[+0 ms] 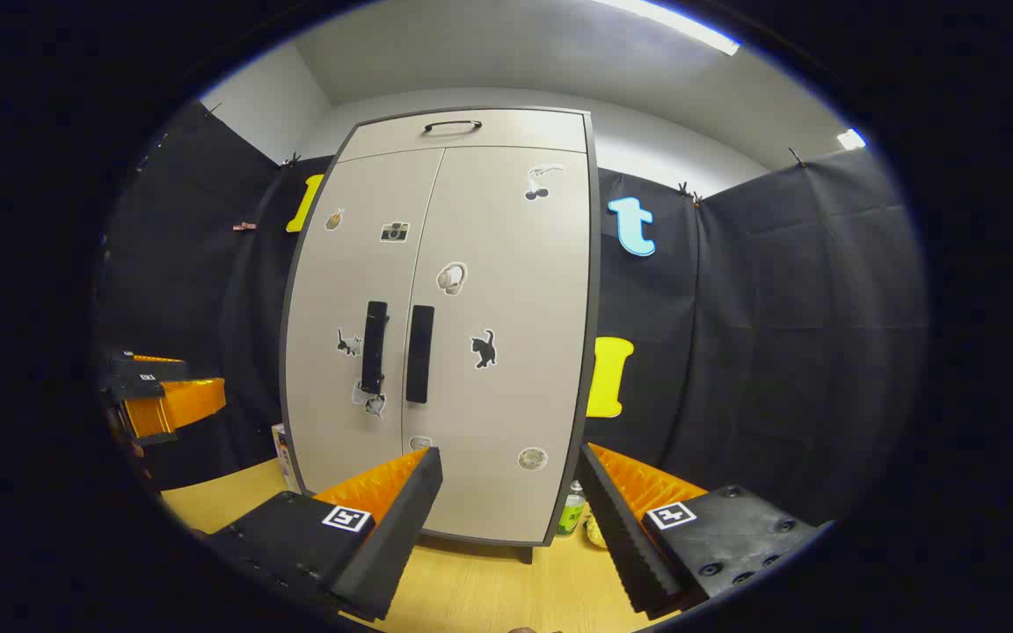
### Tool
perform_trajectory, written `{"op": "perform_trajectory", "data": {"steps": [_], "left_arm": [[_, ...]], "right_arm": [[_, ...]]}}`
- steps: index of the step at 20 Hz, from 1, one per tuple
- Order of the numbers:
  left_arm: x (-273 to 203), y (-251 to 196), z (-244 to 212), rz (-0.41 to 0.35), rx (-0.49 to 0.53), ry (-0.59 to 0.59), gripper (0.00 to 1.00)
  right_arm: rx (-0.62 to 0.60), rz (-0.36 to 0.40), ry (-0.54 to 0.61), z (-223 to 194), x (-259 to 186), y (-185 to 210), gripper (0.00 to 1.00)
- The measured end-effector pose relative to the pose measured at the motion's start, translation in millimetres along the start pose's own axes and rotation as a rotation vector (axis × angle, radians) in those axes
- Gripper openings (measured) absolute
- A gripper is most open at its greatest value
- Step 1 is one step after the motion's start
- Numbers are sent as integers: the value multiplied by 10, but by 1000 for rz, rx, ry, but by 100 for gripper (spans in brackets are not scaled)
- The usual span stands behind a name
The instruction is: Open the right door of the double-door shoe cabinet with the right hand, and open the left door with the left hand.
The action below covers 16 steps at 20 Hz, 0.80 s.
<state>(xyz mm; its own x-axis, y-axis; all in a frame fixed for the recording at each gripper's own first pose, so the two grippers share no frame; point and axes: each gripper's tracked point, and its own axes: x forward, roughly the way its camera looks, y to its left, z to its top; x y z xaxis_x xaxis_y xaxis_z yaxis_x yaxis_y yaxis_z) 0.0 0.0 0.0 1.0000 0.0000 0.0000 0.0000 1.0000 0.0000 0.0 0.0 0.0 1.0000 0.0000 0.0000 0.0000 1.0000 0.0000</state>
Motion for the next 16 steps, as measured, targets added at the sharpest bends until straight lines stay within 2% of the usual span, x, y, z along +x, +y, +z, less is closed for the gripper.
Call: {"op": "perform_trajectory", "data": {"steps": [4,9,16], "left_arm": [[-71,-231,-165,43,-64,26,95],[-12,-278,-160,13,19,36,95],[156,-70,-59,-25,37,7,95]], "right_arm": [[52,56,61,-173,61,-45,98],[50,17,51,-136,162,-128,98],[64,-4,63,-92,327,125,98]]}}
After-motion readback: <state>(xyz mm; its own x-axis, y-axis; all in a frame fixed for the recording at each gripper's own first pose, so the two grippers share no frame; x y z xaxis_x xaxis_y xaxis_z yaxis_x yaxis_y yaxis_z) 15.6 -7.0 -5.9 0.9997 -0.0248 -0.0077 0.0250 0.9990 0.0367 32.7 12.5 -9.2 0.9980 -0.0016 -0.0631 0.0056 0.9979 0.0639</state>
